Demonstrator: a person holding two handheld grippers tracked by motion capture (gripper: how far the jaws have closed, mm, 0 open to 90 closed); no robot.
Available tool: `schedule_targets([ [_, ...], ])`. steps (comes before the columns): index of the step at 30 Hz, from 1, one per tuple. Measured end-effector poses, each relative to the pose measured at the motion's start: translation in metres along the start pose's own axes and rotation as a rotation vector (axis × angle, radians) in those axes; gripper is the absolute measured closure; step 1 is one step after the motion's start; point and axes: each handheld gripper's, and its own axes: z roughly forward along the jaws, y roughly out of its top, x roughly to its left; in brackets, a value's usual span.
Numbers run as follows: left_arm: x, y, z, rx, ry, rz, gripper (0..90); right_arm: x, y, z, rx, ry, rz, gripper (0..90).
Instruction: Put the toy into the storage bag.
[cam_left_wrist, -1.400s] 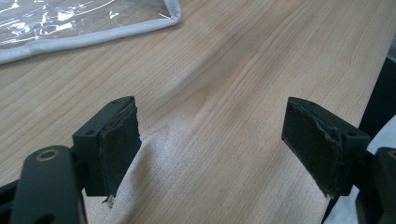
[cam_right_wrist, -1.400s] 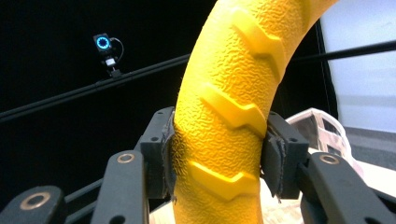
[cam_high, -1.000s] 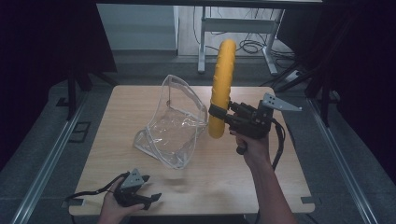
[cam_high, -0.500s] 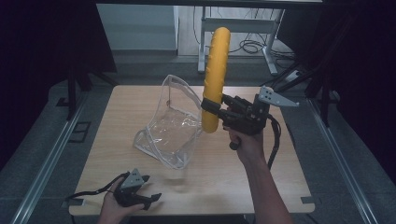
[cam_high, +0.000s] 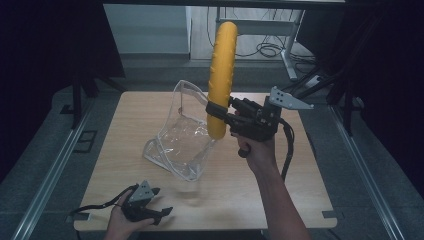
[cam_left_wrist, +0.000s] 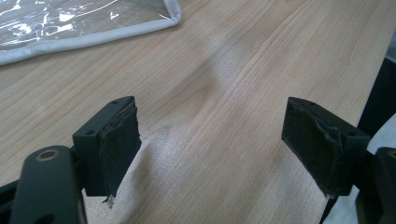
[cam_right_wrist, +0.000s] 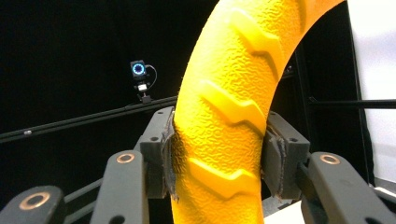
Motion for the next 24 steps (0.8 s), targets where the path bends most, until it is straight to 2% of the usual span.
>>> schedule_targets([
  [12,0.0,0.0,-0.001,-0.002,0.0,-0.001,19.0,0.007,0.005,0.013,-0.005,0.03,-0.012,51.6],
  [24,0.0,0.0,-0.001,0.001,0.003,0.002,19.0,0.008,-0.002,0.032,0.014,0.069,0.001,51.6],
])
